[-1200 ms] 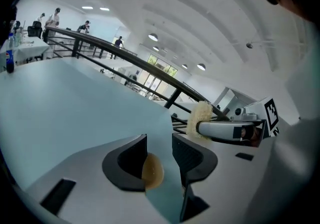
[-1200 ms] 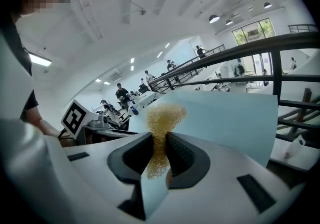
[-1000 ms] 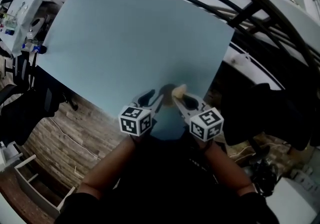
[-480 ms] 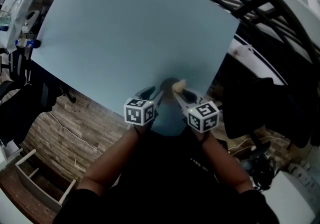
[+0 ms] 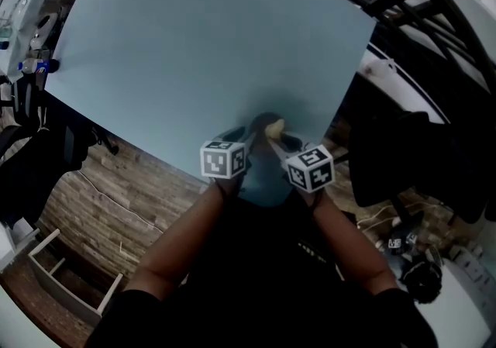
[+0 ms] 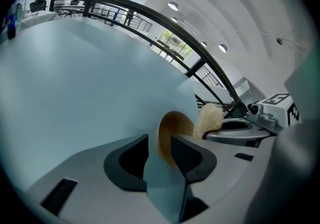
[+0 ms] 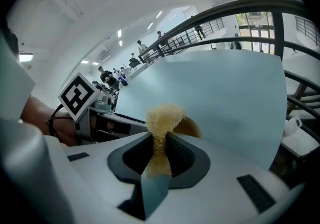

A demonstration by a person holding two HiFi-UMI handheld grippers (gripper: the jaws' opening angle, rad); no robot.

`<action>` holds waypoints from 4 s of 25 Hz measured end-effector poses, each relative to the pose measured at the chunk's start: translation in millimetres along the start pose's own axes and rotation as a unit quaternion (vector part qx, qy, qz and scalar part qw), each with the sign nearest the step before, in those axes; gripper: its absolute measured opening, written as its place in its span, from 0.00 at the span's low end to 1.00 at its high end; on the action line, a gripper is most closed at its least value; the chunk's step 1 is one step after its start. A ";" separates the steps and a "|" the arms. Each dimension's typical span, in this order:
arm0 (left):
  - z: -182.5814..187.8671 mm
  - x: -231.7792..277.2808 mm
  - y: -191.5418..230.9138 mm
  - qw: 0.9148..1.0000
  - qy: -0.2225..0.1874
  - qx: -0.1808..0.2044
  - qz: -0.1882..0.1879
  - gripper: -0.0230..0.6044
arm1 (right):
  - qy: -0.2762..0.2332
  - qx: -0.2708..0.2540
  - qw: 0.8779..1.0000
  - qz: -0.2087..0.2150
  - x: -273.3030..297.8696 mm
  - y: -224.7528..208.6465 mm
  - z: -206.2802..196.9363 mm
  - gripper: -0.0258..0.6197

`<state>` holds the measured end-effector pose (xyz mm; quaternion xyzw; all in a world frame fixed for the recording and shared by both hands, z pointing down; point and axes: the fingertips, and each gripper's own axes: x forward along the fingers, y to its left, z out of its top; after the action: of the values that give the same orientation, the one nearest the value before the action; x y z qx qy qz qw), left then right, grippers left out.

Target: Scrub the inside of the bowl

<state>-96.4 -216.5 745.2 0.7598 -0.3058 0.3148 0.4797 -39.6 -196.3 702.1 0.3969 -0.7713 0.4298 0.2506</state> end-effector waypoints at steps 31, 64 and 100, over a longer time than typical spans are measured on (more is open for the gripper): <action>-0.4 0.0 -32.1 0.998 -0.018 0.032 0.043 0.06 | 0.073 -0.076 0.993 -0.062 -3.7 -14.5 -20.1 0.16; 12.2 -75.5 -175.2 0.974 -0.200 0.021 0.102 0.06 | 0.087 -0.393 0.913 -0.058 -124.9 -7.5 -0.8 0.15; 38.8 -73.5 -209.5 0.964 -0.250 0.022 0.085 0.07 | 0.084 -0.311 0.947 0.009 -147.9 -18.2 -8.2 0.15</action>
<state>26.3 -166.5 562.9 0.7958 -0.4728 0.1608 0.3425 58.5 -136.3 607.1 0.2545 -0.8463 0.2028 0.4218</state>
